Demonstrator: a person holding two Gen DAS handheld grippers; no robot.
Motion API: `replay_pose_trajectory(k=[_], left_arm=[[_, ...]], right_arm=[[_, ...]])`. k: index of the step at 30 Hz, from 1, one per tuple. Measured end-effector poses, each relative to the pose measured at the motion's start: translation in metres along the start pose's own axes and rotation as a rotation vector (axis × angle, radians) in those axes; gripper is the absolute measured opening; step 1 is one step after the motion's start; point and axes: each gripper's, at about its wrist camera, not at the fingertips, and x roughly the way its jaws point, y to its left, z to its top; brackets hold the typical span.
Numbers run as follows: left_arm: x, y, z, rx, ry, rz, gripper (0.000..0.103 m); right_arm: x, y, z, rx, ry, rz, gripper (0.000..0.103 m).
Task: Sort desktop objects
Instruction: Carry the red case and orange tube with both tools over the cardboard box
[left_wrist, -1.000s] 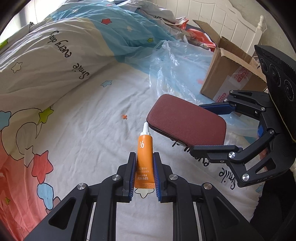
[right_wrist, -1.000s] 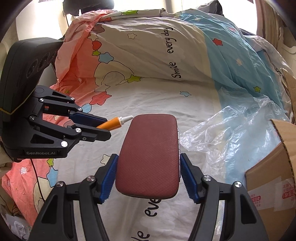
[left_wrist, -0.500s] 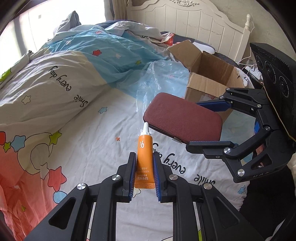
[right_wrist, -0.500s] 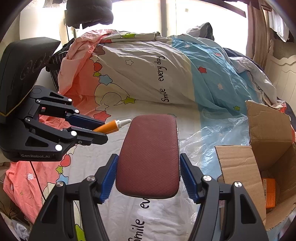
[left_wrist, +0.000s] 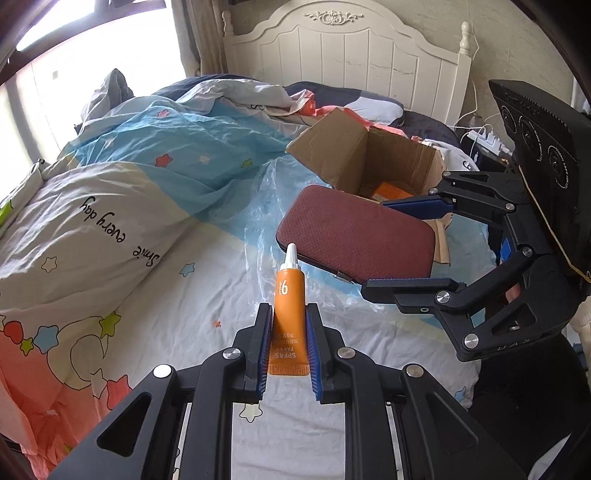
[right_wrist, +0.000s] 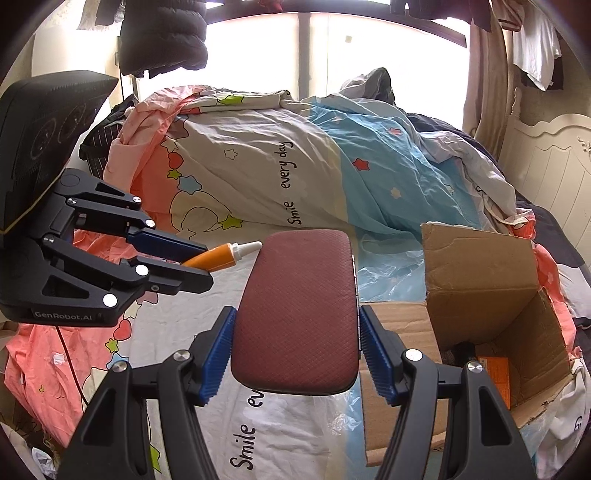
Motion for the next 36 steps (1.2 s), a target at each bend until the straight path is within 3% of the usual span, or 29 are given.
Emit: replay_pose_trajectory(k=[15, 36], left_arm=[[0.022, -0.063, 0.058, 0.125, -0.045, -0.068, 0.018], [0.075, -0.107, 0.103, 0.184, -0.042, -0.134, 0.018]], right_arm=[[-0.031, -0.067, -0.021, 0.07, -0.015, -0.099, 0.061], [-0.042, -0.127, -0.055, 0.128, 0.02, -0.188, 0.061]])
